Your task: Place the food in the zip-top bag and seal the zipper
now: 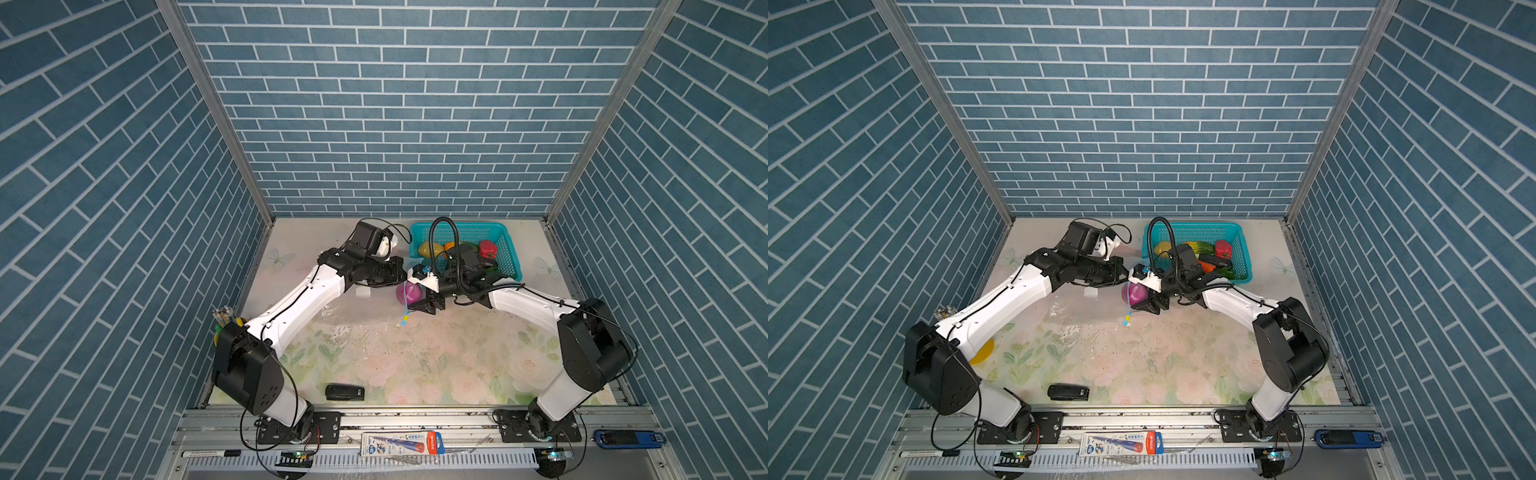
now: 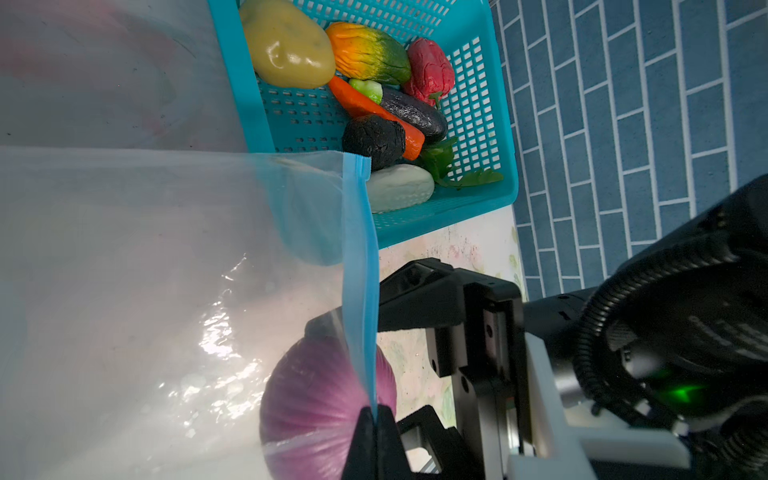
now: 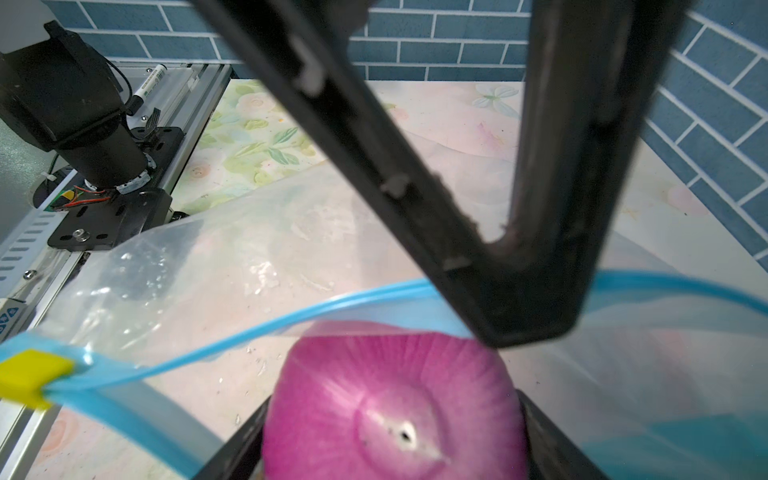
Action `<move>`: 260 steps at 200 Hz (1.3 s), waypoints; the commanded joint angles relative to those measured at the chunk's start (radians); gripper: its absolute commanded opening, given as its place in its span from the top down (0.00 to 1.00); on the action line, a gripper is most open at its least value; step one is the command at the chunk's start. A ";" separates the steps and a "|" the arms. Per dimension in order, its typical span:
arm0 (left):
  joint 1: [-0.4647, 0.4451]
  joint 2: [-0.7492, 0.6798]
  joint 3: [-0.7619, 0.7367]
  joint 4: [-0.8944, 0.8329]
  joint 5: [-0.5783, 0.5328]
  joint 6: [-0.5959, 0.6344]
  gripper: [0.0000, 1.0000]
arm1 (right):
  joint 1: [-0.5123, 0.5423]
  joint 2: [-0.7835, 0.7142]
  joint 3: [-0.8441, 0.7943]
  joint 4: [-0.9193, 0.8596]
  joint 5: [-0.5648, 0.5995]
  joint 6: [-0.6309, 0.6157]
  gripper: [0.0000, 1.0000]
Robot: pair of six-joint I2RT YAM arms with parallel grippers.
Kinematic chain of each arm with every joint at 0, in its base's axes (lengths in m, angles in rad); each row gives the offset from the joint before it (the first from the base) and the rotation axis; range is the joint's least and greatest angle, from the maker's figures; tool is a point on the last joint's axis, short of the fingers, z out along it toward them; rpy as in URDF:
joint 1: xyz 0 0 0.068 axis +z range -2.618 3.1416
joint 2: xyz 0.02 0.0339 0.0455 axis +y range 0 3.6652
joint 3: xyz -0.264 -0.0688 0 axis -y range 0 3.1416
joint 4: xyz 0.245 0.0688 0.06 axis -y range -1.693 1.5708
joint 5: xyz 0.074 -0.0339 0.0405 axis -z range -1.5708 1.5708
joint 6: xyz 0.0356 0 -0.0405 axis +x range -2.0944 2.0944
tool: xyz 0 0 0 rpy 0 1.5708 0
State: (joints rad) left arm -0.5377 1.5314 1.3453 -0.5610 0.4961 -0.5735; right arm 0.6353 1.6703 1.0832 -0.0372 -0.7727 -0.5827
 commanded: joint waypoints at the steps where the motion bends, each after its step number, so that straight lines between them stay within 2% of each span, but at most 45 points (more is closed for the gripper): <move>1: -0.007 -0.030 -0.022 0.029 0.016 -0.011 1.00 | 0.009 0.023 0.064 -0.027 -0.001 -0.036 0.41; 42: -0.008 -0.038 -0.045 0.047 0.020 -0.019 1.00 | 0.015 0.038 0.068 -0.031 0.008 -0.036 0.39; 260: -0.007 -0.039 -0.059 0.056 0.015 -0.018 1.00 | 0.032 0.033 0.024 0.017 0.097 -0.049 0.12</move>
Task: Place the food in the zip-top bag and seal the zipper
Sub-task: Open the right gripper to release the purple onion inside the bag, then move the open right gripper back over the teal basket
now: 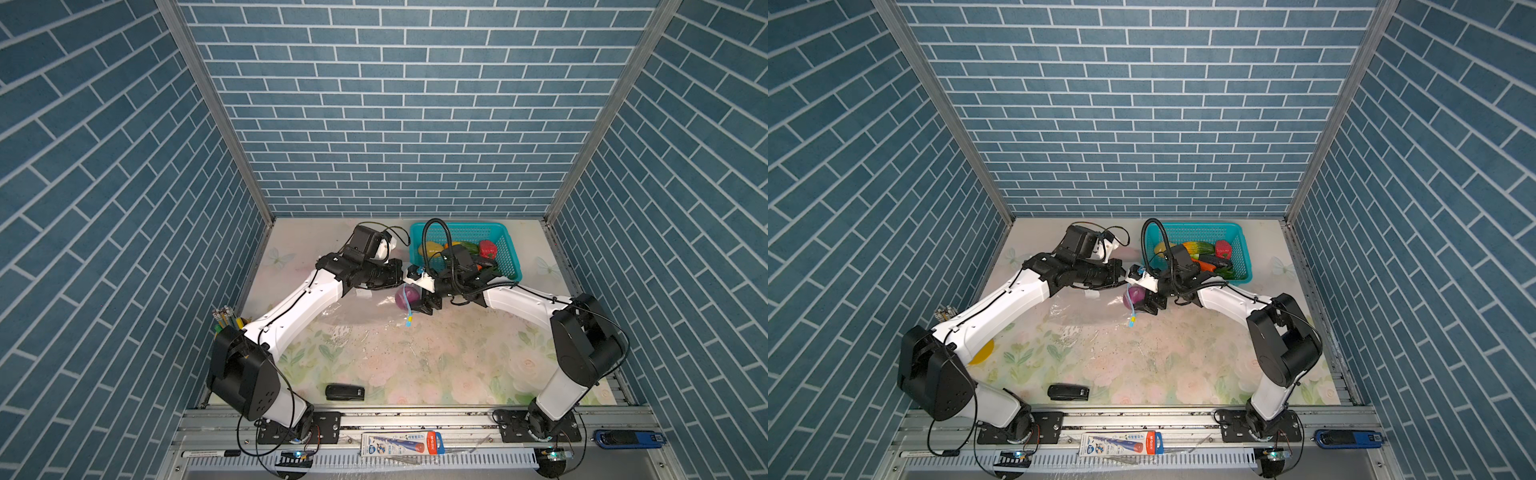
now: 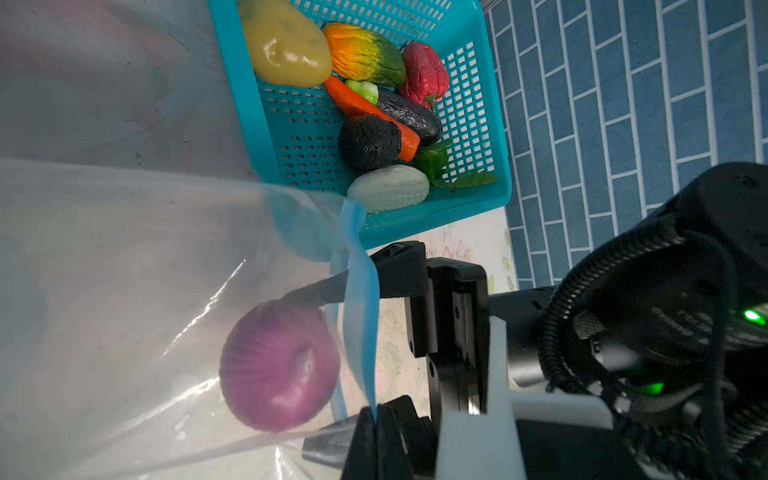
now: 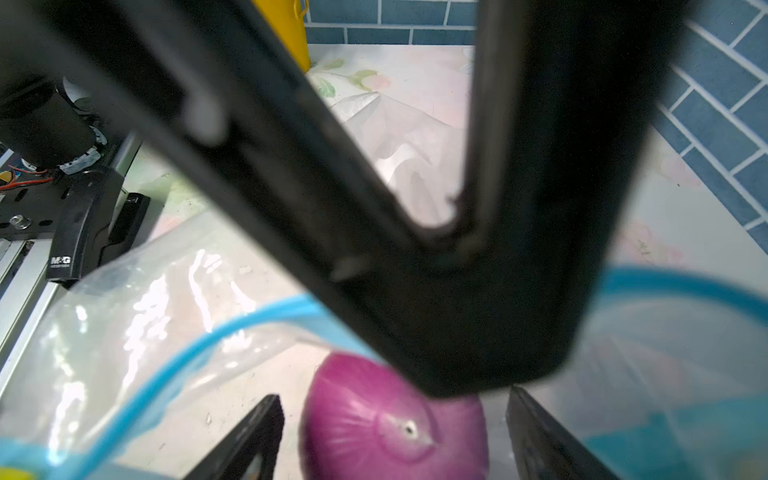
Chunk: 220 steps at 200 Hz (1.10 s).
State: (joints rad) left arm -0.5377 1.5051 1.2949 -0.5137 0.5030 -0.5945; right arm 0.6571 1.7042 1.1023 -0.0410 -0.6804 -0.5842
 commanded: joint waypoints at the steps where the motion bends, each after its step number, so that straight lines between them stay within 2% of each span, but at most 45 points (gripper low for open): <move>1: -0.007 -0.013 -0.009 0.009 0.008 0.002 1.00 | 0.010 -0.001 0.005 0.022 0.005 -0.047 0.12; 105: -0.008 -0.014 -0.013 0.013 0.006 0.001 1.00 | 0.011 -0.029 -0.004 0.021 0.005 -0.048 0.13; 150: -0.007 -0.013 -0.014 0.012 0.000 0.005 1.00 | 0.012 -0.102 -0.016 -0.032 0.016 -0.048 0.14; 220: -0.002 0.004 -0.010 0.030 0.003 0.006 1.00 | -0.030 -0.275 0.016 -0.276 0.216 -0.066 0.13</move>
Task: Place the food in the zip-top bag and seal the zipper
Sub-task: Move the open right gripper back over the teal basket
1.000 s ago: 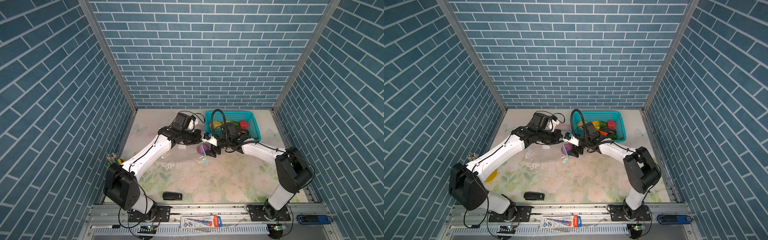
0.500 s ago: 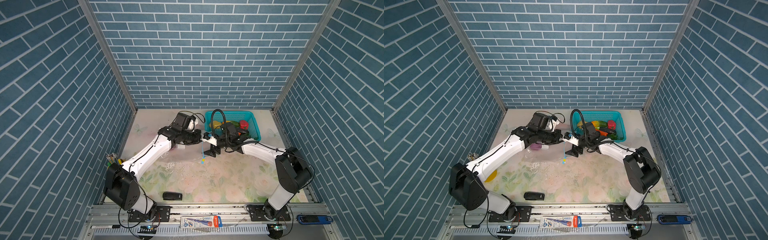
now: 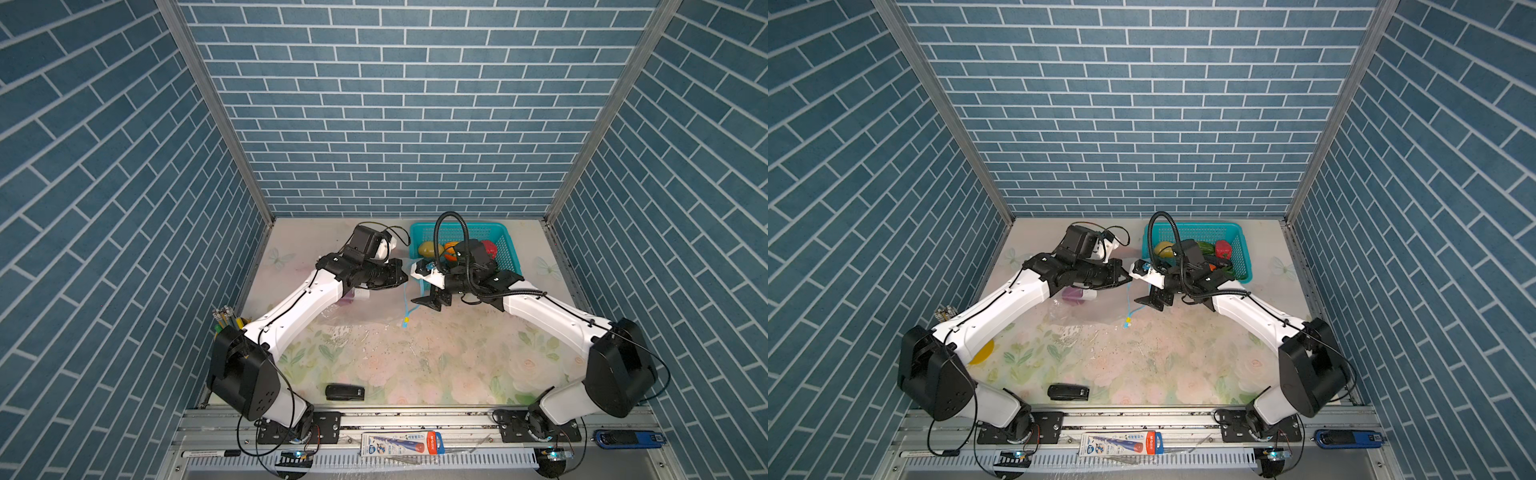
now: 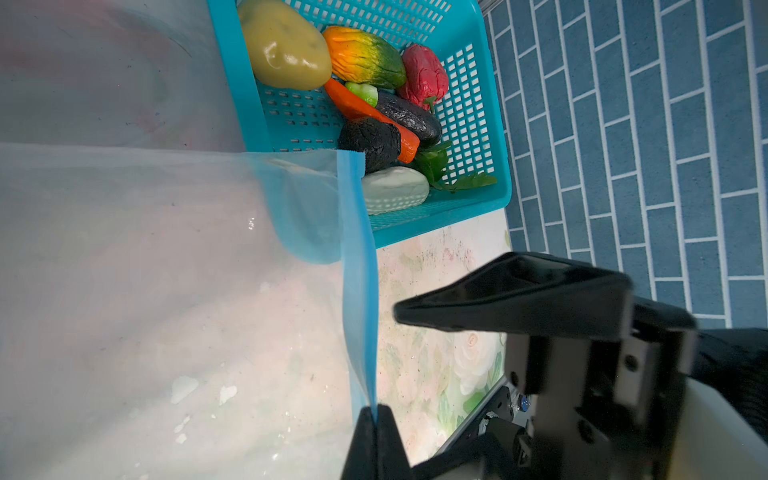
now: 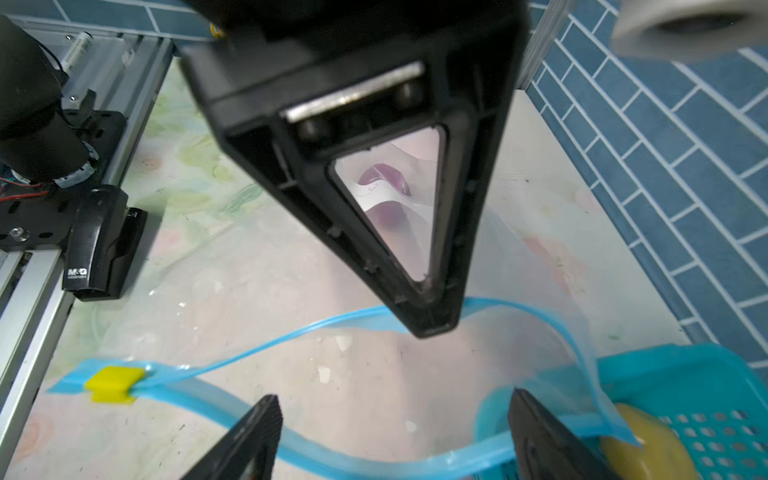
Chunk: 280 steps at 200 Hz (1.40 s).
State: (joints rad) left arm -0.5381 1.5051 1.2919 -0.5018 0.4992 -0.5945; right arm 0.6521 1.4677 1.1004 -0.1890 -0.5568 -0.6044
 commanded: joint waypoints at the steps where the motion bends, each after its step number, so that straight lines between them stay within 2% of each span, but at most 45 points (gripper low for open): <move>1: -0.002 0.005 -0.006 0.018 0.007 0.006 1.00 | -0.026 -0.039 0.020 -0.131 0.094 -0.044 0.13; 54: 0.001 0.027 0.016 0.026 0.016 0.007 1.00 | -0.150 -0.003 0.076 -0.163 0.137 -0.028 0.14; 148: 0.011 0.084 0.091 -0.014 0.025 0.022 1.00 | -0.261 0.341 0.330 -0.165 0.118 -0.134 0.18; 196: 0.013 0.088 0.105 -0.037 0.015 0.029 1.00 | -0.276 0.503 0.450 -0.151 0.121 -0.203 0.19; 280: 0.013 0.090 0.098 -0.034 0.015 0.026 1.00 | -0.277 0.711 0.656 -0.177 0.104 -0.207 0.19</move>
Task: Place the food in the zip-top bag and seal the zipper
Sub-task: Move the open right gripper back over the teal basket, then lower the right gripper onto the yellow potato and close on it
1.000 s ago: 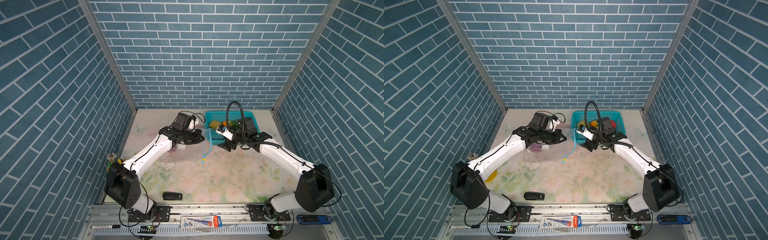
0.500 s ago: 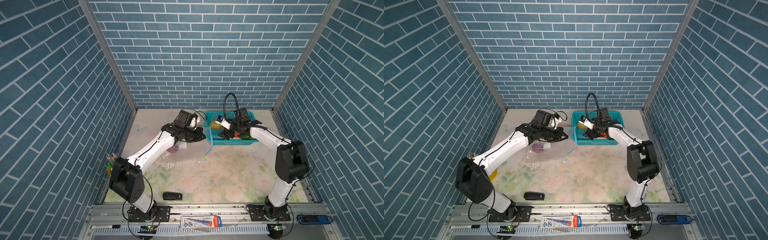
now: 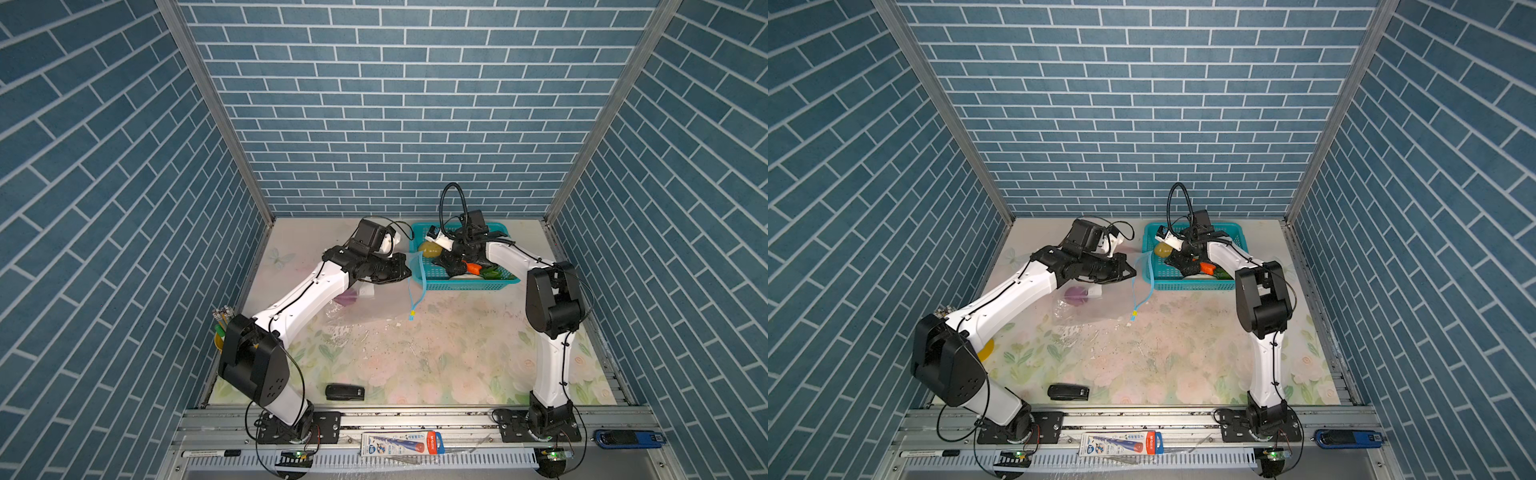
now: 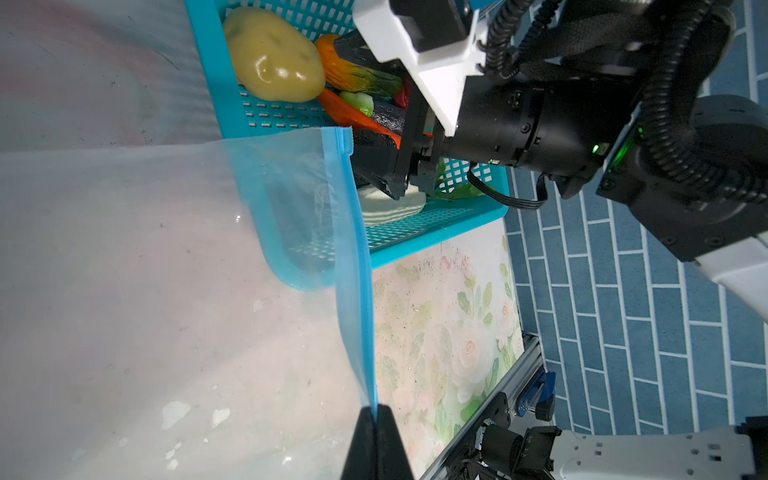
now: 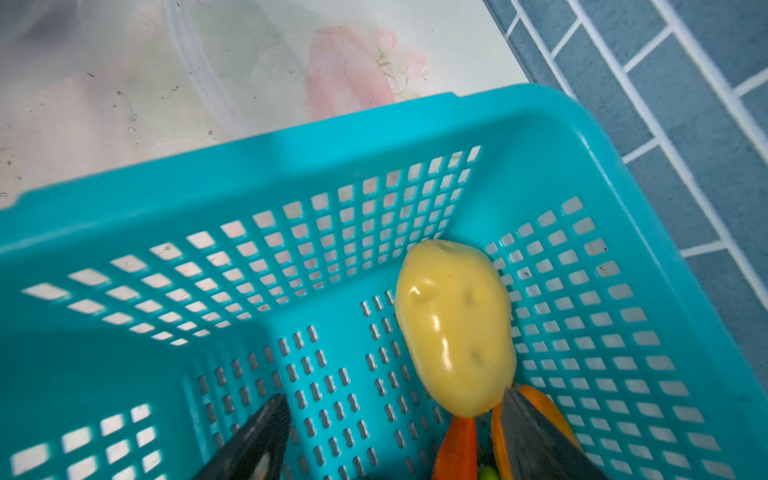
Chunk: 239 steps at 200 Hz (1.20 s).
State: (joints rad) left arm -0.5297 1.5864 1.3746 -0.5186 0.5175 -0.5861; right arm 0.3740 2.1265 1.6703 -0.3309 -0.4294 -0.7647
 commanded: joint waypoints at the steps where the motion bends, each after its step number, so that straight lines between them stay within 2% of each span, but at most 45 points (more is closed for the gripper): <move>1: 0.005 0.009 0.015 -0.017 -0.004 0.018 1.00 | 0.001 0.053 0.089 -0.036 -0.023 -0.047 0.19; 135: 0.006 0.005 0.004 -0.015 -0.005 0.019 1.00 | 0.005 0.258 0.286 -0.065 0.037 -0.097 0.12; 215: 0.008 0.015 0.014 -0.017 -0.002 0.017 1.00 | 0.023 0.283 0.276 0.003 0.006 -0.084 0.11; 239: 0.008 0.013 0.015 -0.018 -0.002 0.016 1.00 | 0.023 0.287 0.278 0.012 -0.008 -0.068 0.14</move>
State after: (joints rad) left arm -0.5285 1.5867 1.3746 -0.5186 0.5179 -0.5861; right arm 0.3908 2.3928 1.9121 -0.3370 -0.4053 -0.8120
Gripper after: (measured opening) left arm 0.045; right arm 0.875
